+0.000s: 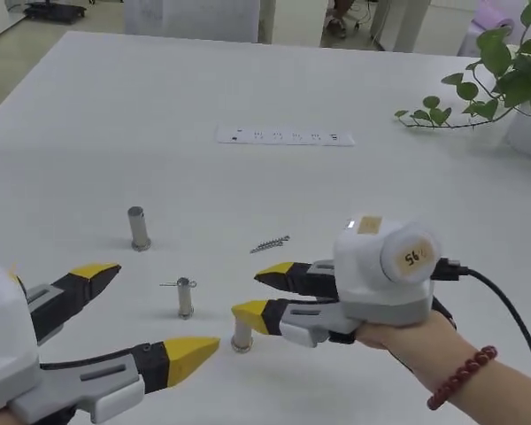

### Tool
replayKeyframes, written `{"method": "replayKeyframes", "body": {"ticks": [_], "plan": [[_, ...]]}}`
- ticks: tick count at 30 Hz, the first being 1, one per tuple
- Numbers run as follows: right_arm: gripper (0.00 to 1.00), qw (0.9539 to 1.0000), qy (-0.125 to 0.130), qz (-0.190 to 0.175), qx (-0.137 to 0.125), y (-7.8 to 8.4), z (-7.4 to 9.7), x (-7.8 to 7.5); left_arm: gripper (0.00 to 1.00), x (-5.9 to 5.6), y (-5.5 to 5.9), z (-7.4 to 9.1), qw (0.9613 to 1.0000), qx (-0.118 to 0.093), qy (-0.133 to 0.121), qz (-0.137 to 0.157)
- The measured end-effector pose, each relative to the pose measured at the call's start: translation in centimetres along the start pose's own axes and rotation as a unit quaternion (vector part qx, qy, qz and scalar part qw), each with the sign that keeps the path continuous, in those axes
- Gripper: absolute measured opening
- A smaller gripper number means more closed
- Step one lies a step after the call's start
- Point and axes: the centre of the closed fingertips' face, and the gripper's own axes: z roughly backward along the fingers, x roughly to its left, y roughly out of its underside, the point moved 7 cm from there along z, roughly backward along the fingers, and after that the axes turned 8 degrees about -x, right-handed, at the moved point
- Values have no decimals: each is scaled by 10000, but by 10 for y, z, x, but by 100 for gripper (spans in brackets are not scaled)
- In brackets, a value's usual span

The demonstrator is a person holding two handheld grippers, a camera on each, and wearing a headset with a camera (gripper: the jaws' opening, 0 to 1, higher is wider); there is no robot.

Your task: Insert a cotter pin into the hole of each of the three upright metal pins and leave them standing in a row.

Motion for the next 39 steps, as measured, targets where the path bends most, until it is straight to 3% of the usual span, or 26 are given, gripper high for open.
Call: {"method": "replayKeyframes", "body": {"ticks": [9, 17, 21, 33, 39], "plan": [[33, 9999, 77, 89, -67, -18, 6, -17, 86, 0, 1, 1, 10000, 15, 1, 14], [32, 9994, 194, 254, 118, -22, 4, -42, 86, 2, 3, 3, 10000, 50, -11, 19], [32, 9992, 231, 221, 259, -19, 1, -56, 87, 3, 3, 3, 10000, 45, -18, 13], [30, 9945, 166, 625, 824, -5, -10, -85, 87, 8, 7, 3, 9999, 88, -99, 44], [28, 9883, 141, 985, 1159, 1, -18, -102, 85, 11, 9, 2, 9998, 120, -132, 54]]}}
